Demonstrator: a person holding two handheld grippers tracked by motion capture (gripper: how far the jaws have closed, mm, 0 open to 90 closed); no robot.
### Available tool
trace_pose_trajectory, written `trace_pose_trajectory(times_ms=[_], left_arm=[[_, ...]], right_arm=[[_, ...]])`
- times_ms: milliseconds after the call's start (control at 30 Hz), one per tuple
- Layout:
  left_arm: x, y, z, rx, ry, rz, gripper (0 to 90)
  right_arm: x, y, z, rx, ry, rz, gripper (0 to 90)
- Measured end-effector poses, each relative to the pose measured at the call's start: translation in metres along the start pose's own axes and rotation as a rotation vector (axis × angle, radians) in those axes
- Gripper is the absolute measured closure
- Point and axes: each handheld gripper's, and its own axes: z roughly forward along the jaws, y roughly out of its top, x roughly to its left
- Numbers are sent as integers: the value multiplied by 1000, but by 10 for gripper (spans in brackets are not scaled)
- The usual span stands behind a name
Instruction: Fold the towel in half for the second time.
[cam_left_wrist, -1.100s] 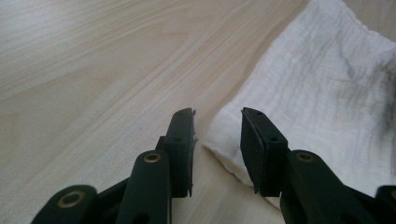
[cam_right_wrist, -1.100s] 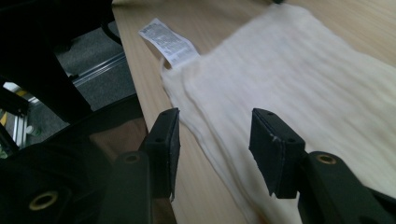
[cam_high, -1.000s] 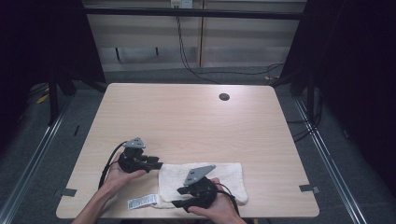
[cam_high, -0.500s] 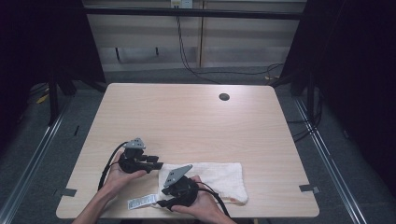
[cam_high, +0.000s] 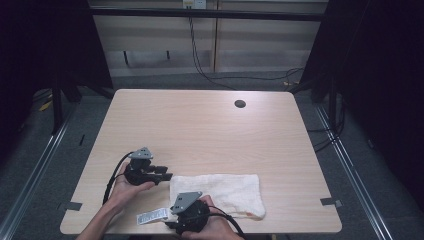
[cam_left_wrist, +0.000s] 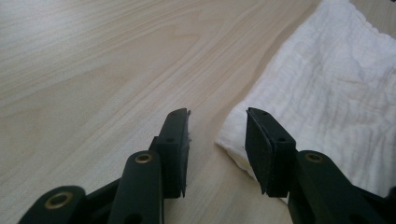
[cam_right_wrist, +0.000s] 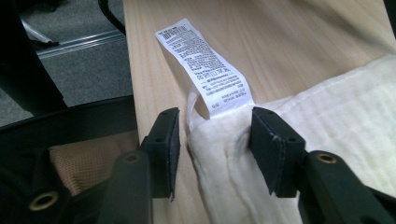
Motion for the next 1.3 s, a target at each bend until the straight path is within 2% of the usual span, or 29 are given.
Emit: trace_pose_trajectory(times_ms=[167, 367, 500, 633, 767, 867, 933, 967, 1000, 1133, 1300], left_arm=[[-1, 0, 4, 16, 1, 7, 594], [-4, -3, 8, 43, -11, 22, 601], [-8, -4, 12, 62, -23, 38, 605], [-9, -3, 15, 64, -22, 39, 605], [-10, -2, 19, 58, -36, 26, 604], [-13, -1, 19, 80, -30, 66, 635], [-15, -1, 20, 82, -39, 71, 670], [-17, -1, 21, 84, -26, 81, 711], [-18, 0, 21, 96, -32, 86, 711], [-18, 0, 22, 98, -51, 72, 835], [-12, -2, 21, 80, -90, 5, 857]], right_arm=[[-1, -4, 0, -29, -12, -15, 611], [-9, -6, -1, -42, -21, 25, 791], [-10, -5, -1, -36, -18, 41, 811], [-13, -5, -1, -38, -2, 67, 819], [-15, -4, -1, -34, 10, 66, 819], [-16, -4, -2, -29, 22, 88, 818], [-18, -4, -2, -28, 26, 109, 818], [-19, -4, -1, -35, 39, 121, 819], [-19, -4, -1, -35, 39, 121, 819], [-20, -4, -2, -32, 38, 137, 832], [-22, -1, -6, -54, 53, 155, 835]])
